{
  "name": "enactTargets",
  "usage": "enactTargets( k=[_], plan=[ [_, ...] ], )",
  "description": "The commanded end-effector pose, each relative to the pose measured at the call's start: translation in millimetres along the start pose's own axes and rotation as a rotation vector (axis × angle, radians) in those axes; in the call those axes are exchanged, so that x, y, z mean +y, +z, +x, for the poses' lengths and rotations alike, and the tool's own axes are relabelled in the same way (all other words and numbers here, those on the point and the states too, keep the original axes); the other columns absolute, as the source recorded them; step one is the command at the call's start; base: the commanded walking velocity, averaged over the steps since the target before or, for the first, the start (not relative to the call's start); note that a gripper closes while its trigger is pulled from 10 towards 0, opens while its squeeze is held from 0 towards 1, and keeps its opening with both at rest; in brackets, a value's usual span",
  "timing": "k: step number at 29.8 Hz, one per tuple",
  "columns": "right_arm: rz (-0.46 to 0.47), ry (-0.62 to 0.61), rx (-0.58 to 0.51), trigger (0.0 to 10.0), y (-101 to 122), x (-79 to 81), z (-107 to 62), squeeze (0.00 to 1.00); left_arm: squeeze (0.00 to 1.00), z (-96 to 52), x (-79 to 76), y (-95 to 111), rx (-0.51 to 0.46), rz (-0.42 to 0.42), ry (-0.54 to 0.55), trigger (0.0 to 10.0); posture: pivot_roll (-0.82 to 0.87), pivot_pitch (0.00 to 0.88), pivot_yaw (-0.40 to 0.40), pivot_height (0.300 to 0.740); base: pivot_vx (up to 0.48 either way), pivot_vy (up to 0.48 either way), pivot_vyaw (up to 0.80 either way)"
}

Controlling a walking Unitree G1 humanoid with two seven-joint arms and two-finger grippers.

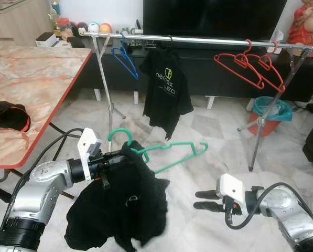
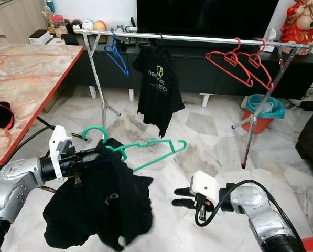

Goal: Hang hanger

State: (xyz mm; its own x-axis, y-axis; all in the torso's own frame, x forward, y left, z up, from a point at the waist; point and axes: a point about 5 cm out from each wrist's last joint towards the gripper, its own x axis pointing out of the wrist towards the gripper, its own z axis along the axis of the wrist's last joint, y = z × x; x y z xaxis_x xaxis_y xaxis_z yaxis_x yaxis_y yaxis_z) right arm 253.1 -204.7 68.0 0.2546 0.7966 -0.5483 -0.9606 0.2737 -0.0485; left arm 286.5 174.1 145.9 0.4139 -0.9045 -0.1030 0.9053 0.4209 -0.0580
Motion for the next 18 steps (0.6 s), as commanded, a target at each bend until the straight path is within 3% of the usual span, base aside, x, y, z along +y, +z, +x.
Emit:
enactTargets(
  k=[1,6,13,17,18],
  plan=[
    [-0.034,0.017,0.018,10.0,4.2,0.0,-3.2,1.0,0.0,1.7,-2.2,5.0,0.017,0.049,-0.038,10.0,0.03,0.012,-0.024,0.74,0.0,0.0,0.0],
    [-0.131,0.021,0.081,10.0,12.1,-5.1,-13.6,1.0,0.0,2.8,-11.2,-11.2,0.18,0.13,-0.123,10.0,0.03,0.013,-0.02,0.74,0.0,0.0,0.0],
    [-0.183,0.011,0.055,10.0,30.3,-9.1,-23.2,1.0,0.0,9.7,-13.0,-18.9,0.252,0.192,-0.151,10.0,0.02,0.013,-0.014,0.74,0.0,0.0,0.0],
    [-0.205,0.019,-0.028,10.0,48.8,-7.1,-24.6,1.0,0.0,13.1,-14.6,-21.6,0.274,0.216,-0.181,10.0,0.01,0.011,-0.011,0.74,0.0,0.0,0.0],
    [-0.209,0.026,-0.044,10.0,51.7,-6.0,-23.6,0.32,0.0,14.1,-15.4,-20.2,0.276,0.224,-0.193,10.0,0.01,0.01,-0.011,0.74,0.0,0.0,0.0]
  ],
)
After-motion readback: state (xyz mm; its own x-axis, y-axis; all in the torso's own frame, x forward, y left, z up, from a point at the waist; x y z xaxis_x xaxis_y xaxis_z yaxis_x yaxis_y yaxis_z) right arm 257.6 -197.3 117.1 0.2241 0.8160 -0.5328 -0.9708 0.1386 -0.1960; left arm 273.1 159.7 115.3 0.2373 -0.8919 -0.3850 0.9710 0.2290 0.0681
